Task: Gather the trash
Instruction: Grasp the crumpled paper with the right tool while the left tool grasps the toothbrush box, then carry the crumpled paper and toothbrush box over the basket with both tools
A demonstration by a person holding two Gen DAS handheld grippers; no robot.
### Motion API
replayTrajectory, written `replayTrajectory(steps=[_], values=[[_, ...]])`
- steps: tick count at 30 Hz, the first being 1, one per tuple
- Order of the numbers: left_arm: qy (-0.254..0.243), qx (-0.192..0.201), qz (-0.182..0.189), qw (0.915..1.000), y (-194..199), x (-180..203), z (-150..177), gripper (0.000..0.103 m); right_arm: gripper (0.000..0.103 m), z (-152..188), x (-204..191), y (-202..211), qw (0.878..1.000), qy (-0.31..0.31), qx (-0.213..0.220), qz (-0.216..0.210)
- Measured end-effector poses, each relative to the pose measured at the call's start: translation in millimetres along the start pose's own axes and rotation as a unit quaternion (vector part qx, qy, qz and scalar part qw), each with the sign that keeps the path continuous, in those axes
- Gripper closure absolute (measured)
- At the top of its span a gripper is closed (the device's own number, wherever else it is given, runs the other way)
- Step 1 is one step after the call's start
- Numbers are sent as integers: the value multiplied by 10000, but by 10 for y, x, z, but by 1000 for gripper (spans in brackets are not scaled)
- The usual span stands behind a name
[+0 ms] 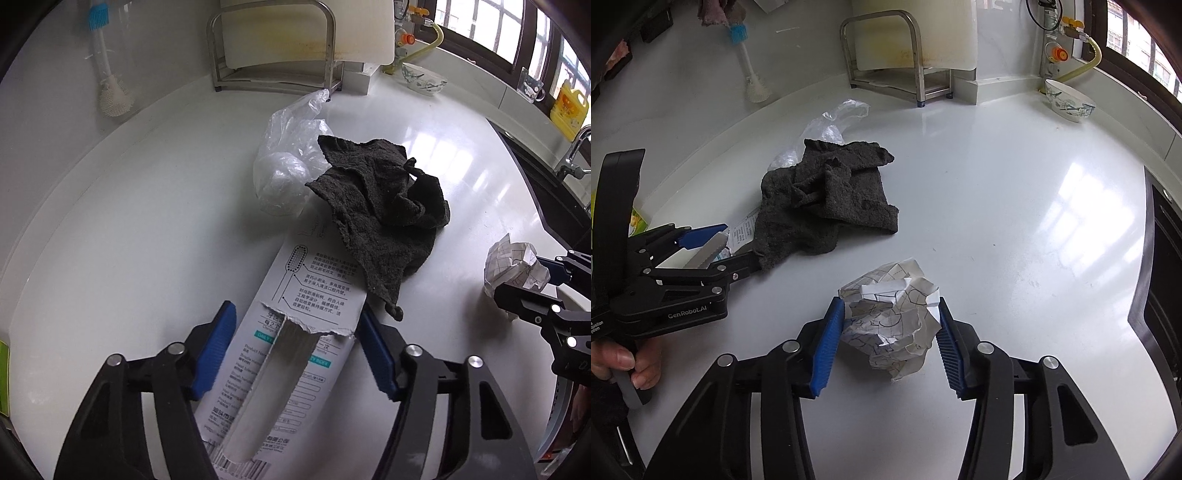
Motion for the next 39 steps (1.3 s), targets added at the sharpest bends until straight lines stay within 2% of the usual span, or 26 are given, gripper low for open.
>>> replayTrajectory(steps=[3, 6, 21, 30, 39], values=[[-10, 2, 51, 10000, 24, 40, 1, 48, 56, -15, 3, 13, 10000, -38, 14, -39], [-11, 55, -23, 10000, 88, 68, -12, 51, 55, -18, 4, 40, 9999, -65, 48, -60], [280, 368, -17, 9989, 588, 96, -102, 52, 56, -14, 24, 246, 9993, -174, 255, -197], [478, 524, -301, 9970, 893, 91, -125, 52, 56, 20, 74, 455, 9983, -221, 455, -304], [707, 702, -435, 9941, 1178, 180, -92, 52, 56, 85, 124, 664, 9968, -234, 610, -461]])
Point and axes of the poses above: each gripper's, at about its wrist camera, not at the fingertips, and y roughly against the way its jaws point, x to its right, z to its underside, the point moved 8 cm from there along -y, roughly the way its jaws point, and after that the axes turned 4 degrees about -x, right-handed, at the moved point
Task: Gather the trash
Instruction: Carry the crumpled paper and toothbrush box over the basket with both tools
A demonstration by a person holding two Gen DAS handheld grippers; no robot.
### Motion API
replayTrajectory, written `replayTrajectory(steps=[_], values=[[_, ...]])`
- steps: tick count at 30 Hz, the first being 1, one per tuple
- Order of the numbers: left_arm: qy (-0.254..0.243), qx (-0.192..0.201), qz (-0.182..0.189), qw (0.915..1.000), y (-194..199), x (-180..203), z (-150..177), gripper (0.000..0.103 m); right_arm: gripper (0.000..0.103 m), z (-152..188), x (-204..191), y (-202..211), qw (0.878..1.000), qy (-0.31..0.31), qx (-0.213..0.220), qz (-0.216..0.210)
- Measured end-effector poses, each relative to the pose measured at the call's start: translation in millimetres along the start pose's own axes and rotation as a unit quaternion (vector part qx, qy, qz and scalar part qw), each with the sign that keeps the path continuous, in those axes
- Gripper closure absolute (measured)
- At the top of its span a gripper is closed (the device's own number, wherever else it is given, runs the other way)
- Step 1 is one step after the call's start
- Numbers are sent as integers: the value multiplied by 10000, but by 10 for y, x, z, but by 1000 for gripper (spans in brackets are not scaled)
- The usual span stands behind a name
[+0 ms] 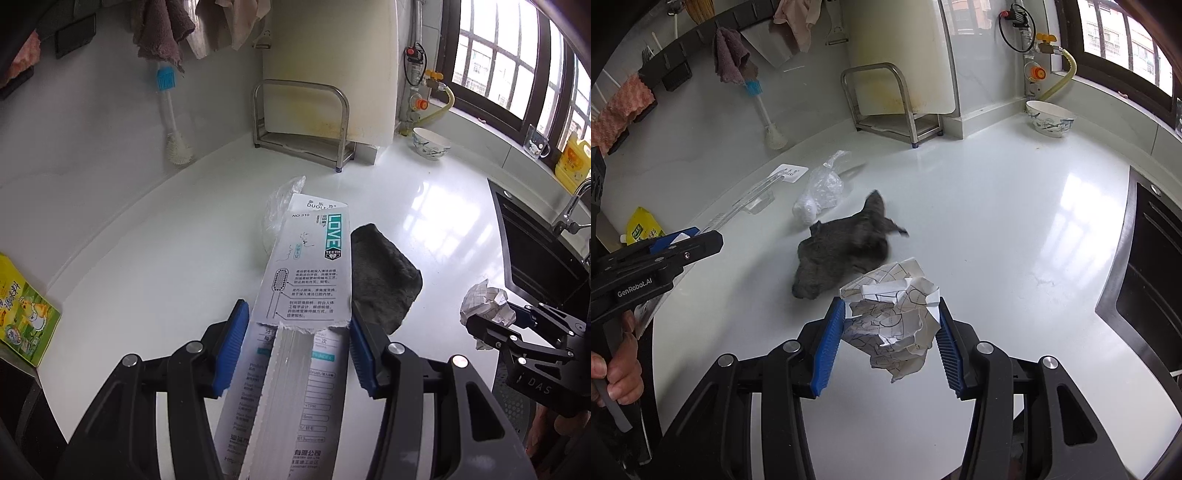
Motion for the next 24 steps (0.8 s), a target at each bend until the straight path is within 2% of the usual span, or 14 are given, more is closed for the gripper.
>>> replayTrajectory(steps=[13, 24], values=[[184, -52, -218, 9996, 461, 392, 396, 52, 56, 293, 109, 355, 9991, 44, 20, -423], [298, -57, -214, 9993, 902, 1148, 911, 52, 56, 889, 517, 954, 9980, 237, -138, -567]])
Point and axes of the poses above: each gripper's, at about its wrist camera, not at the fingertips, and y roughly against the way its jaws point, x to its right, z to its underside, the point moved 8 cm from there along -y, roughly the way its jaws point, and after that the axes turned 4 degrees about -x, right-handed, at the moved point
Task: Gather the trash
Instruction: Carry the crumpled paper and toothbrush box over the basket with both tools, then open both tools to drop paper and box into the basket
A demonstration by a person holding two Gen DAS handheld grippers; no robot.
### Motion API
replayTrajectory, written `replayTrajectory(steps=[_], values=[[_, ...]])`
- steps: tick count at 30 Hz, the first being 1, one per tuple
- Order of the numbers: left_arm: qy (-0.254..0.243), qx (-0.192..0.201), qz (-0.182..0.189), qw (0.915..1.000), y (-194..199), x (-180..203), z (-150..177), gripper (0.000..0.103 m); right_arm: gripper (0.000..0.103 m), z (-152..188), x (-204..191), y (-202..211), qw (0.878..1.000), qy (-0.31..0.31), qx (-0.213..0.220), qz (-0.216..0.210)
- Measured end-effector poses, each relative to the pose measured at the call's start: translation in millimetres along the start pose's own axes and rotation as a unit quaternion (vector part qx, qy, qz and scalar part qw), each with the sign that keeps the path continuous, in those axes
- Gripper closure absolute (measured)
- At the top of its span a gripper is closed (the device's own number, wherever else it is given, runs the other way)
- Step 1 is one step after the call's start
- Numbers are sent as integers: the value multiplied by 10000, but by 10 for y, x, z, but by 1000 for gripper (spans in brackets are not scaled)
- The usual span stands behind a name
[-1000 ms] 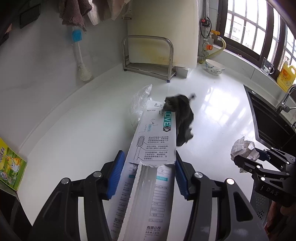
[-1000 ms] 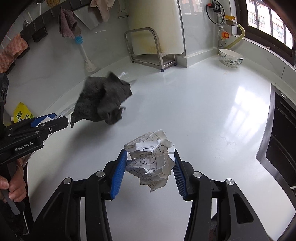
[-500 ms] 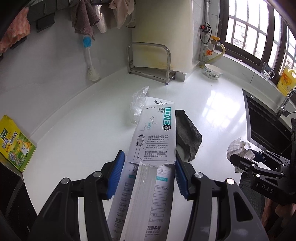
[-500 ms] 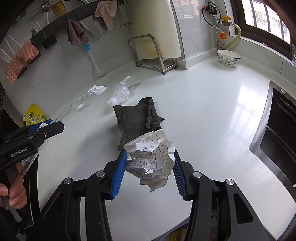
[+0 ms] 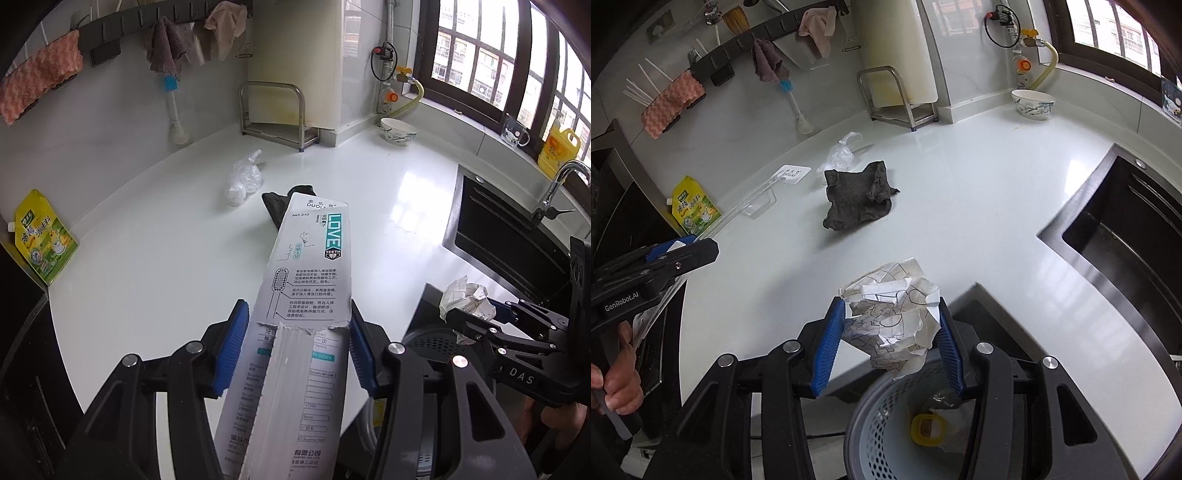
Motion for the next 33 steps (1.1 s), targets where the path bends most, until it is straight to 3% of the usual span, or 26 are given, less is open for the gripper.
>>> replayTrajectory(steps=[11, 18, 28, 33], values=[[-108, -151, 214, 9996, 242, 848, 591, 52, 56, 677, 446, 508, 9999, 3, -144, 4], [-167, -474, 374, 9980, 140, 1247, 1008, 52, 56, 1035, 681, 646, 9995, 26, -319, 79], [-72, -987, 556, 9935, -295, 1522, 1431, 52, 56, 1398, 913, 415, 9970, -69, -773, 76], [-52, -1147, 477, 9922, -533, 1526, 1510, 50, 56, 1477, 949, 184, 9953, -71, -961, 1]])
Point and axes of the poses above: each gripper's, at about its wrist camera, not at the fingertips, and y roughly against the way its jaws point, x to its right, z to its underside, the point moved 8 cm from there along -y, roughly the way its jaws point, and after that the axes turned 4 degrees about -x, right-handed, at the moved point
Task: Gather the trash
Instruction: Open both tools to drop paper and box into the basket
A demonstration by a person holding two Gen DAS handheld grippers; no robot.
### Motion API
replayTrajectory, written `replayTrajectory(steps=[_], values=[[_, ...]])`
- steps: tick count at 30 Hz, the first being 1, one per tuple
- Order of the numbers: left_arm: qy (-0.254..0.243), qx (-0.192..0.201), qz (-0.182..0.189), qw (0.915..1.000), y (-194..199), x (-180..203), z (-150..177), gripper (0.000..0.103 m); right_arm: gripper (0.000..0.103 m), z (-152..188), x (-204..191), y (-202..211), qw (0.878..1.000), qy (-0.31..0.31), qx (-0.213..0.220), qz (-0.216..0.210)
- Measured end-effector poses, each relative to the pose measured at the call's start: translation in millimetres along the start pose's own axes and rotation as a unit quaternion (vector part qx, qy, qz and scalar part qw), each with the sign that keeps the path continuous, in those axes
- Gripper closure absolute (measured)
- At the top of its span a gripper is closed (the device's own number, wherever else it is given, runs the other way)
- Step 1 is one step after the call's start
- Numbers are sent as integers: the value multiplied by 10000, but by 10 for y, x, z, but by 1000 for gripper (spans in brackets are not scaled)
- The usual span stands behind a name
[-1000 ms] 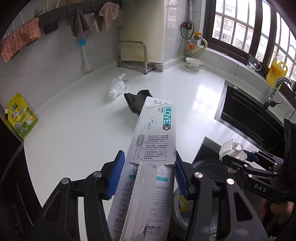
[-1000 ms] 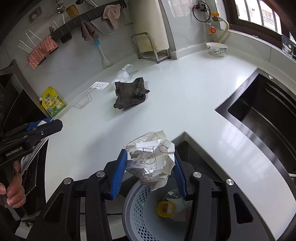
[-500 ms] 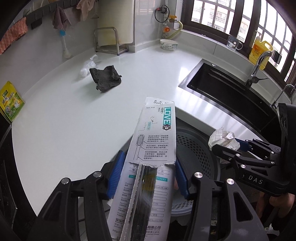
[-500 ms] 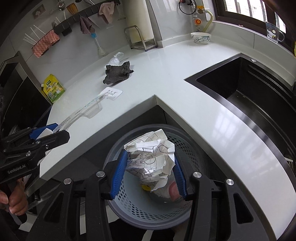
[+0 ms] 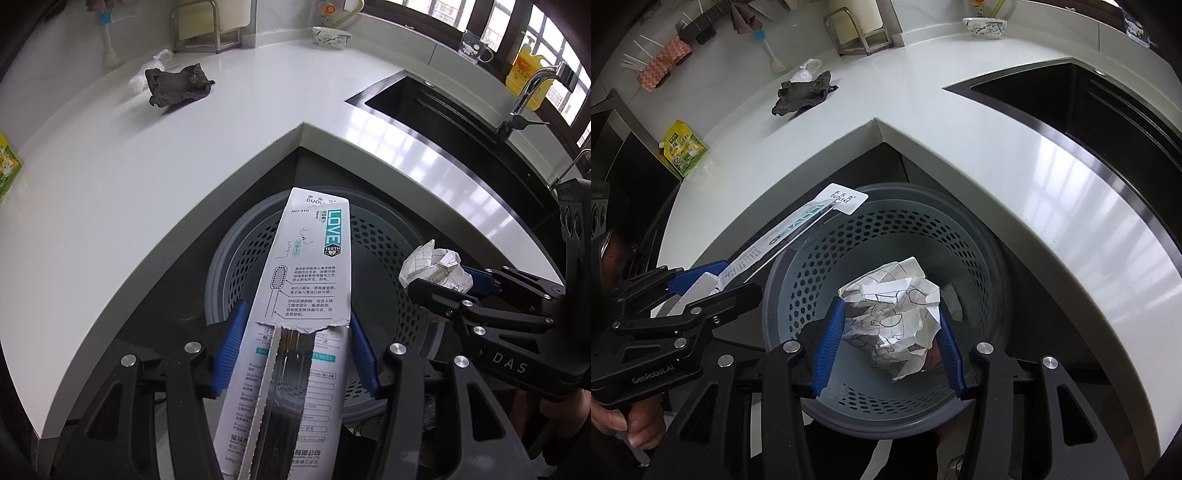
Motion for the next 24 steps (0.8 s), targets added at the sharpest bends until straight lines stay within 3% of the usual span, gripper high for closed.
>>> replayTrajectory(steps=[6, 9, 24], values=[[200, -13, -63, 9998, -56, -125, -106, 48, 53, -105, 20, -132, 9999, 60, -51, -72], [227, 90, -150, 9996, 3, -164, -149, 35, 44, -141, 52, -130, 9999, 30, -63, -90], [556, 167, -269, 9979, 221, -257, -205, 35, 43, -233, 67, 21, 9999, 12, -8, -144]])
Point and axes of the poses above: each gripper's, at about its wrist camera, not at the fingertips, and y roughly against the way its jaws point, x to its right, z to its underside, the point moved 8 cm from there along -y, roughly the way its jaws point, and after that the axes turned 4 degrees about -x, right-handed, at the moved point
